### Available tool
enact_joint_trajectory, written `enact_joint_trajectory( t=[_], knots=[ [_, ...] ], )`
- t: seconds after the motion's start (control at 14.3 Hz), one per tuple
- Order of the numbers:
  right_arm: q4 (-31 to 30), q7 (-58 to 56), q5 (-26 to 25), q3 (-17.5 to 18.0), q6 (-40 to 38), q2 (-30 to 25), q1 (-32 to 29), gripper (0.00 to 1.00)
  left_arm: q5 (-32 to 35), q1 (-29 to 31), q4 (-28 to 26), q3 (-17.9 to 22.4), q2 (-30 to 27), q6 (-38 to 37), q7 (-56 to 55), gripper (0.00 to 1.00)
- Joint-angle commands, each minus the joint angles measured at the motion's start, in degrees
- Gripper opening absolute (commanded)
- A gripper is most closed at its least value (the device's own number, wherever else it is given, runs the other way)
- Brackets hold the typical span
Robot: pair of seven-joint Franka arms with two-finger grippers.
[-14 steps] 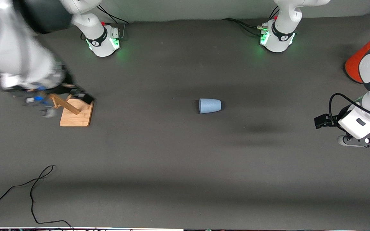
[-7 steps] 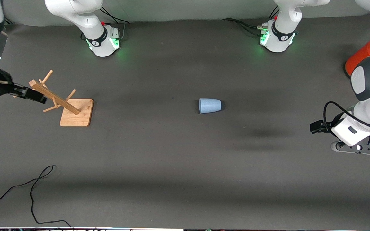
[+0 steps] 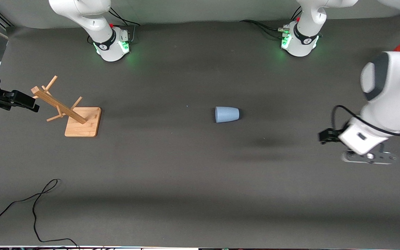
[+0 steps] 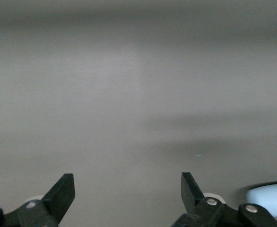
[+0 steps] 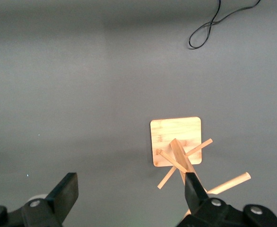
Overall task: Rotate and upright cup with both arms
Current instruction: 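Reach the left gripper to the lying blue cup and grasp it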
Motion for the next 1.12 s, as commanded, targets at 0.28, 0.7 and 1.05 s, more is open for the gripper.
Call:
enact_joint_trajectory(
  t=[0.28,0.7,1.05],
  knots=[
    [-0.7,-5.1,-0.2,0.0,0.8,-1.5,-0.2,1.00,0.8,-18.9,9.2,-3.0,10.1,-0.7,-33.7,1.00],
    [-0.9,-5.1,-0.2,-1.1,0.2,-1.5,0.8,1.00,10.9,-33.4,11.8,-3.1,20.4,-0.9,-44.7,1.00],
    [-1.1,-5.2,-0.2,-1.0,0.2,-1.3,0.9,1.00,23.7,-39.5,11.2,-3.1,27.7,-2.7,-43.1,1.00]
  ],
)
